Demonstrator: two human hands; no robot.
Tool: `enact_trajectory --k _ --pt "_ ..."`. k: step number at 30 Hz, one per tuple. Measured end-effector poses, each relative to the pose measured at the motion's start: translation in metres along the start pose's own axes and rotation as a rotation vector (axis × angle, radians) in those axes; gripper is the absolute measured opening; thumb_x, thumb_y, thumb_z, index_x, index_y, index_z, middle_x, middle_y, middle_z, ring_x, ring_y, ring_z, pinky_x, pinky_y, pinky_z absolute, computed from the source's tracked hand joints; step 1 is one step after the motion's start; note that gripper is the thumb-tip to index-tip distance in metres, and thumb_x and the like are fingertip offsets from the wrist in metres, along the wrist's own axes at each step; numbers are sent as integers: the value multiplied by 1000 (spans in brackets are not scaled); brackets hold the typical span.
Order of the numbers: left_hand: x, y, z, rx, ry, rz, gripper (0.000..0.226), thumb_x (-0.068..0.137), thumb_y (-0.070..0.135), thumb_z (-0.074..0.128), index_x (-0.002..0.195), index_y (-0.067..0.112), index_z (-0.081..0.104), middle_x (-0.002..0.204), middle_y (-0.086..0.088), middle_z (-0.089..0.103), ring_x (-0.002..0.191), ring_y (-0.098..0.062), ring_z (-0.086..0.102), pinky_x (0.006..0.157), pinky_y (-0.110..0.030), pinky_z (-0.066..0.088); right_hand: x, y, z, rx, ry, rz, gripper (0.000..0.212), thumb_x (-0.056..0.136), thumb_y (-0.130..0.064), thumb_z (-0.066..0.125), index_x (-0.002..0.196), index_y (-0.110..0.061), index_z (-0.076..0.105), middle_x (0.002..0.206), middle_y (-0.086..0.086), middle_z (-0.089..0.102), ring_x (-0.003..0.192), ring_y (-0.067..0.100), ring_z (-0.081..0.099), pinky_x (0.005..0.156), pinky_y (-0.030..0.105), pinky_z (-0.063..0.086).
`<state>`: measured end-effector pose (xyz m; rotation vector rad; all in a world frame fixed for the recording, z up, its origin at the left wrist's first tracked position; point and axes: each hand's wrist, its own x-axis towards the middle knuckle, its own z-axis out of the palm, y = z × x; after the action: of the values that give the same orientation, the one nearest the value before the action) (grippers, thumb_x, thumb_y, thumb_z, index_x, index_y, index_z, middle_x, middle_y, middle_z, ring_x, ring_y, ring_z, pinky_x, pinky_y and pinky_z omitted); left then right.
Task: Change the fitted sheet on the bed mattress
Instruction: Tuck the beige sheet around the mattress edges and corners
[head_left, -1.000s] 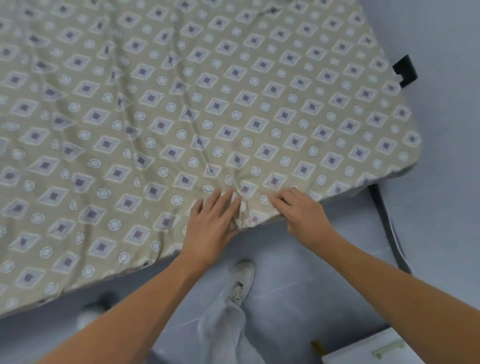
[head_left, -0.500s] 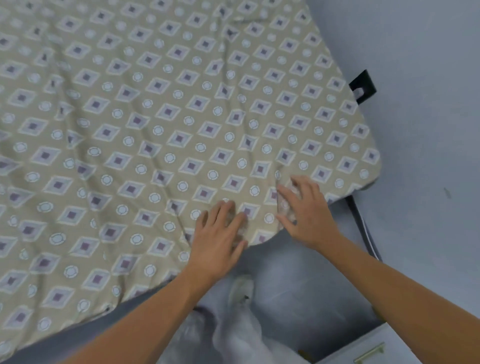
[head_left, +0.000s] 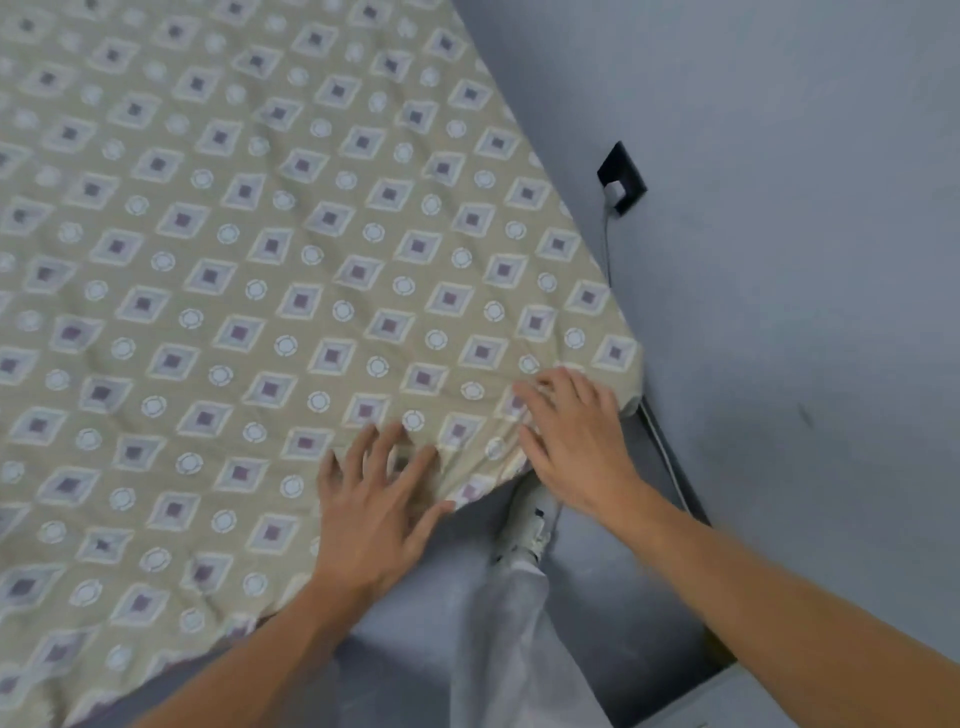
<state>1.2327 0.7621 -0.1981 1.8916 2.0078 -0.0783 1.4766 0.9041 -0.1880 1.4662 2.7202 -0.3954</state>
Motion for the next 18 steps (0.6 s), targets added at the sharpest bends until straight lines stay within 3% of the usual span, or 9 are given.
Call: enact_trajectory --k 3,5,7,9,12,15,18 --pt "56 31 -17 -66 20 -51 74 92 81 43 156 42 41 169 -4 25 159 -33 17 119 -67 21 42 31 -17 30 28 184 67 92 -45 72 149 -23 46 150 13 41 133 37 42 107 55 41" --pt "93 49 -22 -61 12 -60 82 91 84 38 162 44 26 173 -2 14 161 -31 5 121 -69 15 64 55 -22 134 -34 303 92 82 -58 80 154 -20 37 149 12 38 132 36 39 104 49 45" --pt "117 64 -24 -15 -4 -24 86 91 85 33 165 42 19 175 -3 7 162 -30 0 122 -70 13 73 75 -22 237 -29 384 96 79 -52 86 155 -17 37 138 9 40 123 31 40 99 42 45" --pt "132 76 -22 0 -25 -17 86 92 84 31 166 42 12 176 -2 -1 162 -28 -6 123 -71 8 77 94 -24 353 15 474 77 83 -38 87 145 -12 50 130 9 45 117 30 48 98 40 45" --pt "137 87 -20 6 -26 -45 85 94 81 27 166 41 6 176 -4 -7 162 -29 -11 124 -70 1 78 115 -26 423 -23 540 29 90 -31 83 106 -12 69 105 5 64 93 28 65 84 42 54" --pt "132 92 -20 -2 20 -25 81 96 76 32 166 38 17 176 -6 5 162 -30 1 124 -70 6 78 130 -30 486 -28 552 24 88 -29 85 82 -13 68 75 2 68 72 24 66 73 42 57" --pt "130 93 -23 -3 46 -17 78 97 75 34 165 37 24 175 -5 11 162 -30 7 122 -70 13 74 147 -42 548 -41 600 24 88 -24 84 76 -14 67 68 1 66 69 24 65 69 40 57"
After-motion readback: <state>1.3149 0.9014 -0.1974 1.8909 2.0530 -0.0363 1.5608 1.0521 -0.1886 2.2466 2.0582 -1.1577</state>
